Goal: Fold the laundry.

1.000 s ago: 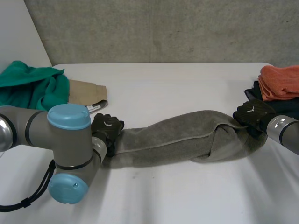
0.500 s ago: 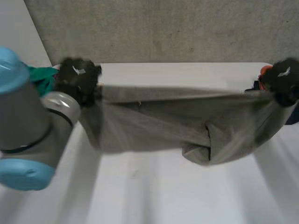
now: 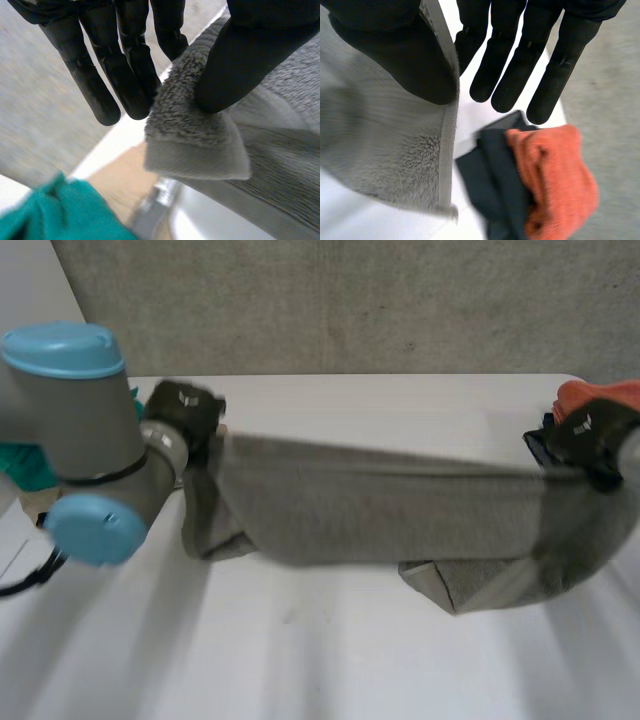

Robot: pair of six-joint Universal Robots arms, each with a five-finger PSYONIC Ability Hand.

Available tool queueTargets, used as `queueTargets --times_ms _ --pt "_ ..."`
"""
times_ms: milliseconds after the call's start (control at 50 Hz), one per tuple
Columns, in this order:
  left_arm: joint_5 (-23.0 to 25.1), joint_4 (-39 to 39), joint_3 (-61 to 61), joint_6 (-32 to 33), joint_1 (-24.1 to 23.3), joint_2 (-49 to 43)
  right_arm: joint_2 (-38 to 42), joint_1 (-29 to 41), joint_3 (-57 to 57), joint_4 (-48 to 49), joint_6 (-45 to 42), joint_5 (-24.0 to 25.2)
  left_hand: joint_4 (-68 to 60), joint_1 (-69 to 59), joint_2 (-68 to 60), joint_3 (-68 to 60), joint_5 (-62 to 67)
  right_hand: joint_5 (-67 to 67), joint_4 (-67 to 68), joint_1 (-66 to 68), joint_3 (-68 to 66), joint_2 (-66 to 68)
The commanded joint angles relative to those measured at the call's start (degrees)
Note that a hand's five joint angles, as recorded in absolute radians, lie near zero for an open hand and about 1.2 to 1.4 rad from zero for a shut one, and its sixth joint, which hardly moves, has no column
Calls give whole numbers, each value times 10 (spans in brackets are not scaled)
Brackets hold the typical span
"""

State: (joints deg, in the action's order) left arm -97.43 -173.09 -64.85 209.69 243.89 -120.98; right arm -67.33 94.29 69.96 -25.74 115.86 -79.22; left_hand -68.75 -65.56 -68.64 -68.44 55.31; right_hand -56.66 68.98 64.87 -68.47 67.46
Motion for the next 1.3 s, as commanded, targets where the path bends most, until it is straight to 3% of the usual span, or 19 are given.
queueTargets --times_ms 20,80,140,320,600,720,840,960,1060,1120,1220,1300 --pt "10 -204 186 133 8 -86 81 44 -139 253 44 -49 -113 -144 -114 -116 147 -133 110 151 -115 125" --pt "24 -310 228 188 3 -96 77 48 -155 427 92 -48 -113 -144 -114 -116 147 -133 110 151 -115 125" --pt "39 -373 268 191 7 -97 61 48 -154 556 132 -50 -113 -144 -114 -116 147 -133 110 151 -115 125" --pt "11 -364 253 126 17 -91 45 72 -127 565 166 -49 -113 -144 -114 -116 147 -133 110 151 -115 125" --pt "14 -357 -56 17 35 -48 60 79 62 472 178 -33 -113 -144 -114 -116 147 -133 110 151 -115 125" --pt "13 -355 -161 10 33 -51 106 77 115 411 183 11 -113 -144 -114 -116 147 -133 110 151 -115 125" --pt "12 -335 -286 18 30 1 101 62 143 316 172 18 -113 -144 -114 -116 147 -133 110 151 -115 125" --pt "14 -256 -391 20 24 118 39 -2 180 167 124 24 -113 -144 -114 -116 147 -133 110 151 -115 125" --pt "15 -139 -469 17 19 227 -25 -61 230 82 46 27 -113 -144 -114 -116 147 -133 110 151 -115 125" --pt "14 -63 -489 11 -9 267 -49 -78 258 38 -13 14 -113 -144 -114 -116 147 -133 110 151 -115 125" --pt "15 16 -497 12 -45 303 -116 -91 296 -28 -87 20 -113 -144 -114 -116 147 -133 110 151 -115 125" --pt "14 13 -481 12 -43 293 -128 -100 299 -28 -103 35 -113 -144 -114 -116 147 -133 110 151 -115 125"
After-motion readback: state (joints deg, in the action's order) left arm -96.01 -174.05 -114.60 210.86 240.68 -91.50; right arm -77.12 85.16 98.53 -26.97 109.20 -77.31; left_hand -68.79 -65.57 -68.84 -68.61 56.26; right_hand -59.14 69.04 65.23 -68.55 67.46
